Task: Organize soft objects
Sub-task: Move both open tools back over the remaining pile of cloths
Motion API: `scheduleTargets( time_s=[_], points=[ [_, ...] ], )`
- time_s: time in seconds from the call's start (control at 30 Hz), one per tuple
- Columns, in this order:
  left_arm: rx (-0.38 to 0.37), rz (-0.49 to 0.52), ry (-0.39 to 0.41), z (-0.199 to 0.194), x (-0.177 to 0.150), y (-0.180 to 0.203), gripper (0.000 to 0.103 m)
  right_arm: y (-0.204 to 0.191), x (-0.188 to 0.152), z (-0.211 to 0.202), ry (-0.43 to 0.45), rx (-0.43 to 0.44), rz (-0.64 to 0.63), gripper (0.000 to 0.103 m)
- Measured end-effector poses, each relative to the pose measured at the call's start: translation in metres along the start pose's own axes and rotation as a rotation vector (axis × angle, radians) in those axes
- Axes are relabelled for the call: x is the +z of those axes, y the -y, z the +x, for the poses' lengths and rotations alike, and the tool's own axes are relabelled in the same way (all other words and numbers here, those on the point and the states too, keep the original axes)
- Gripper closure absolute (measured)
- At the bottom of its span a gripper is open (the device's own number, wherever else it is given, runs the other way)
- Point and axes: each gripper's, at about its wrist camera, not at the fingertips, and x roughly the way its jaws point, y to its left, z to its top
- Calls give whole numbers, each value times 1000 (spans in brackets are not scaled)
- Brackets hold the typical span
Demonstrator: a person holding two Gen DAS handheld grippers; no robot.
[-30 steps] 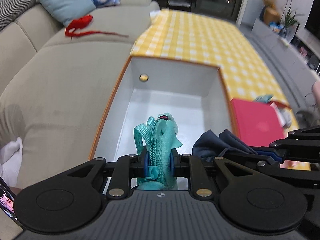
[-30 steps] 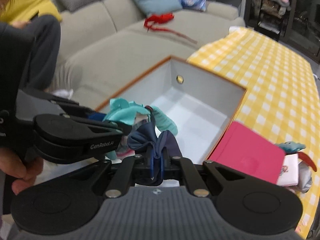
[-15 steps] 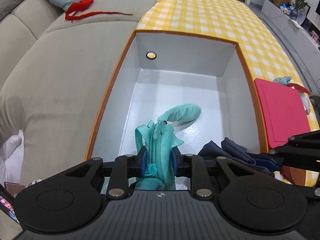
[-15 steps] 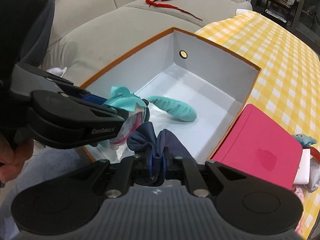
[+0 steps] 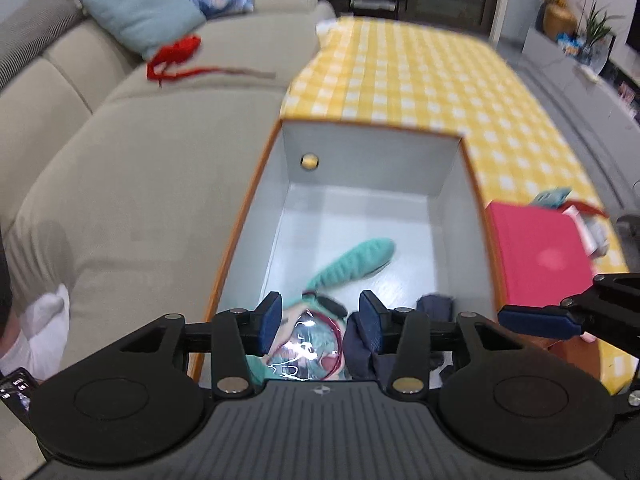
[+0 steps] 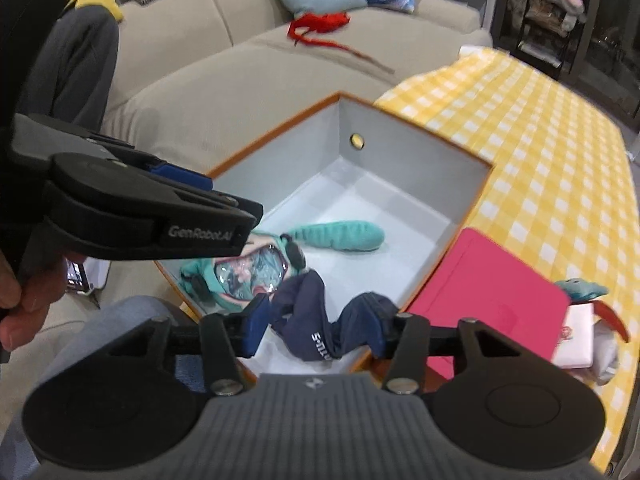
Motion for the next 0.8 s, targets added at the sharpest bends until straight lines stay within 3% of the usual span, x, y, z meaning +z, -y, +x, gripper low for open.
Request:
scheduleTargets(
  time_s=[0.3,0.5,0.67,0.8],
  points=[
    [-109,45,165,-64,-3,34,52,24,-23,-75,135,-47,86,41],
    [-262,102,240,-85,-12,73,52,63,-63,-117,202,-130,199,38],
    [-405,186,233,-82,-21,115,52,100,-101,-129,192,-223,293,38],
    [-468,289,194,-66,-35,151,52,130,-133,-127,144,-292,360,38]
  ],
)
